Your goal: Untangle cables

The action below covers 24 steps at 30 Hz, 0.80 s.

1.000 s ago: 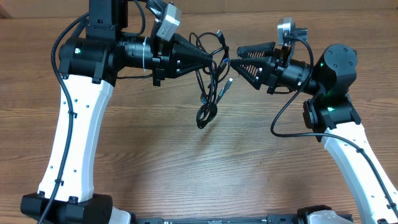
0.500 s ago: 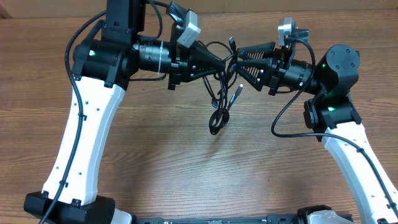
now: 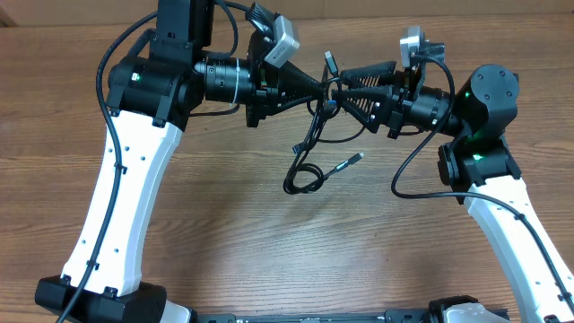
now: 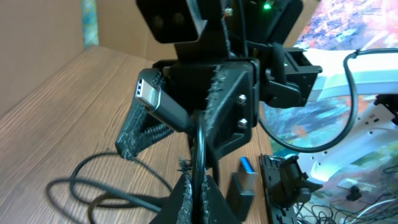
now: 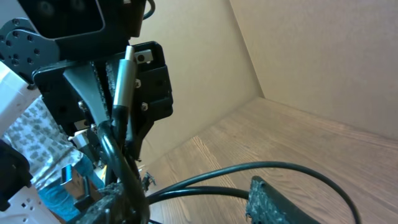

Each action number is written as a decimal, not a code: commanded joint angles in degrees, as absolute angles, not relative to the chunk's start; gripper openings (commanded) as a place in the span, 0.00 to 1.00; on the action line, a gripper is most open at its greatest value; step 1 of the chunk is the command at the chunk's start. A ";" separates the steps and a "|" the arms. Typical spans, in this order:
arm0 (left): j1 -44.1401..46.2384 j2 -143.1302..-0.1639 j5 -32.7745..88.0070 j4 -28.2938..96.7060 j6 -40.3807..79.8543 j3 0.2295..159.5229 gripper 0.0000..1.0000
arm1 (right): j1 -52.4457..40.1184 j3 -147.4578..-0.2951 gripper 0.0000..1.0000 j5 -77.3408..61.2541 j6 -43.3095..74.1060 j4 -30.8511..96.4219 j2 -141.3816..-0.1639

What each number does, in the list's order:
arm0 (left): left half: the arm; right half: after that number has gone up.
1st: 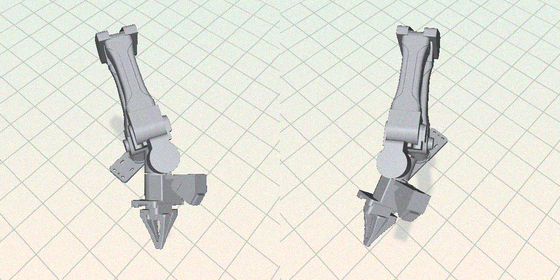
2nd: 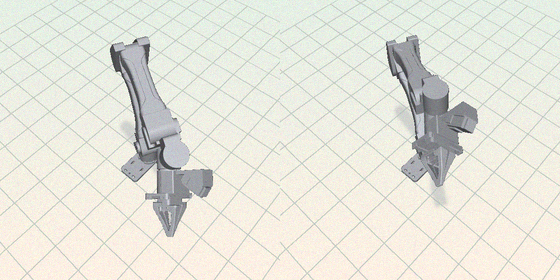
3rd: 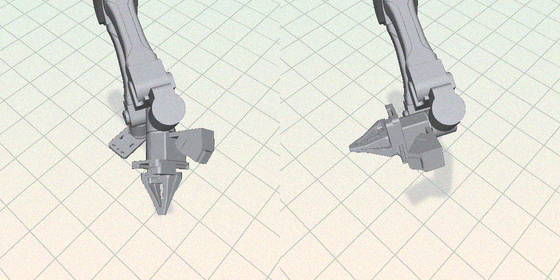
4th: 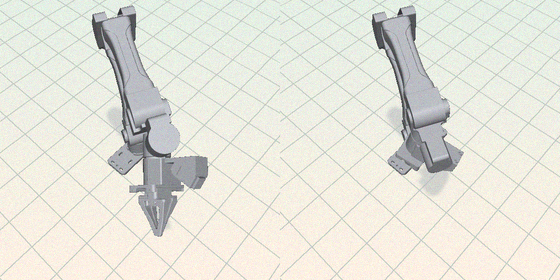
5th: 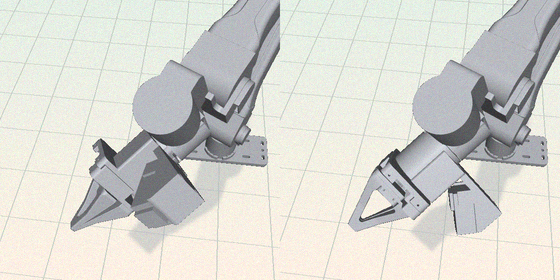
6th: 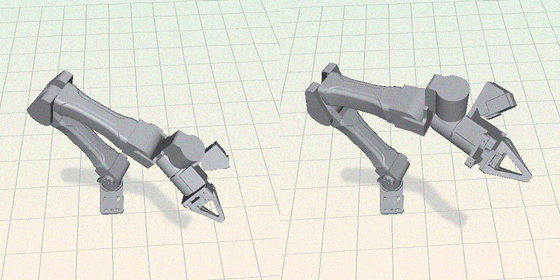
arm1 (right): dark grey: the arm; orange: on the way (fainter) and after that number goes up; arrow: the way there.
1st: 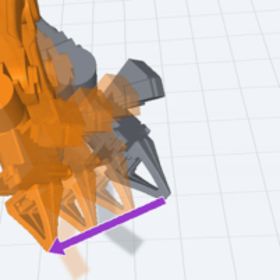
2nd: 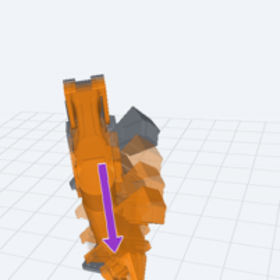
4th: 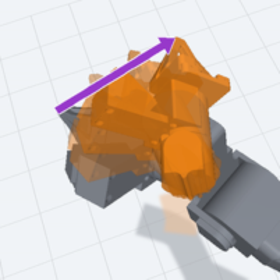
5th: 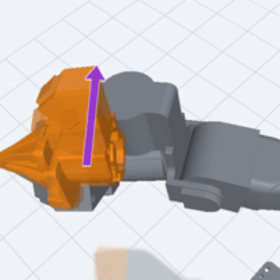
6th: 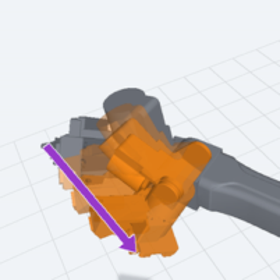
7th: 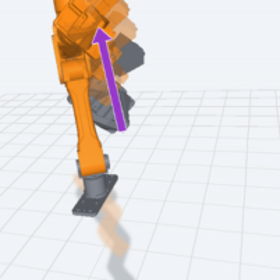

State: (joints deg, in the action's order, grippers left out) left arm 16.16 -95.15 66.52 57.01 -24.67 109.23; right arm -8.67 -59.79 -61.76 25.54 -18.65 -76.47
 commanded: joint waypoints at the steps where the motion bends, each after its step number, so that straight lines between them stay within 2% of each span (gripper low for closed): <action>1: 16.69 -95.35 63.90 56.75 -23.05 109.95 0.04 | -9.04 -59.90 0.55 -64.12 25.41 -19.25 -76.31; 13: 16.73 -95.35 63.42 56.73 -22.85 109.91 0.04 | -9.04 -59.90 0.57 -68.84 24.95 -19.53 -76.31; 16: 17.43 -95.37 57.76 56.69 -21.28 109.08 0.04 | -9.04 -59.90 0.57 -78.22 25.10 -28.23 -76.31; 24: 22.50 -95.90 51.53 55.72 -19.03 106.74 0.04 | -9.04 -59.90 0.56 -78.30 25.43 -28.14 -76.31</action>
